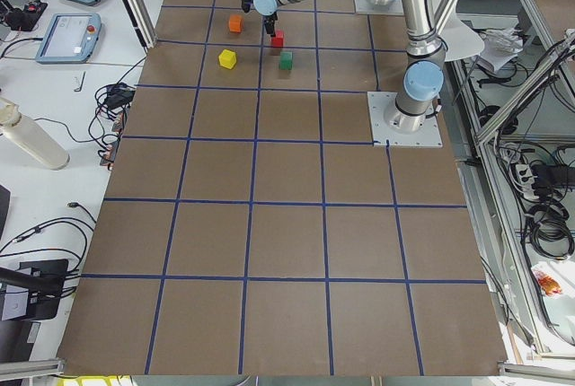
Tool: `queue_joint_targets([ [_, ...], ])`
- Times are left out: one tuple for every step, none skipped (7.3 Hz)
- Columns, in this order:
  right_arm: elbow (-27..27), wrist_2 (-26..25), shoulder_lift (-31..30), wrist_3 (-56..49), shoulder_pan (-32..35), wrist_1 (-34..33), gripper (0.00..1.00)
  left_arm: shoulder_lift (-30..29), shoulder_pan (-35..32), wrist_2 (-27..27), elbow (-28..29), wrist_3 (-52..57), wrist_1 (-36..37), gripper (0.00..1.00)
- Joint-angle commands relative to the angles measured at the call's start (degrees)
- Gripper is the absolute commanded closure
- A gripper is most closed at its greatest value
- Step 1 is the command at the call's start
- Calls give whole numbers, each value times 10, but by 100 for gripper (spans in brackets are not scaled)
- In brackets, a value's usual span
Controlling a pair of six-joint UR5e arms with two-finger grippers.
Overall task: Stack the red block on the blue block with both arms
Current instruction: 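Lower the red cube and open the left gripper, then raise the left gripper away while the right gripper moves toward the red cube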
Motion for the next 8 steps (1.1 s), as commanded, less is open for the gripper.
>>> queue_joint_targets([
  [1, 6, 0, 1, 2, -2, 0, 20, 34, 37, 43, 4, -54, 1],
  [2, 3, 0, 7, 3, -2, 0, 35, 42, 66, 49, 5, -63, 0],
  [2, 6, 2, 10, 4, -2, 0, 56, 58, 76, 52, 40, -93, 0],
  [3, 7, 3, 11, 5, -2, 0, 75, 81, 115, 53, 76, -130, 0],
  [5, 7, 5, 11, 6, -2, 0, 92, 107, 117, 53, 89, -139, 0],
  [6, 7, 9, 11, 7, -3, 0, 108, 134, 118, 53, 125, -162, 0],
  [6, 8, 17, 18, 9, -2, 0, 127, 164, 118, 54, 174, -193, 0],
  [8, 7, 20, 31, 9, -15, 0, 140, 189, 118, 54, 204, -210, 0],
])
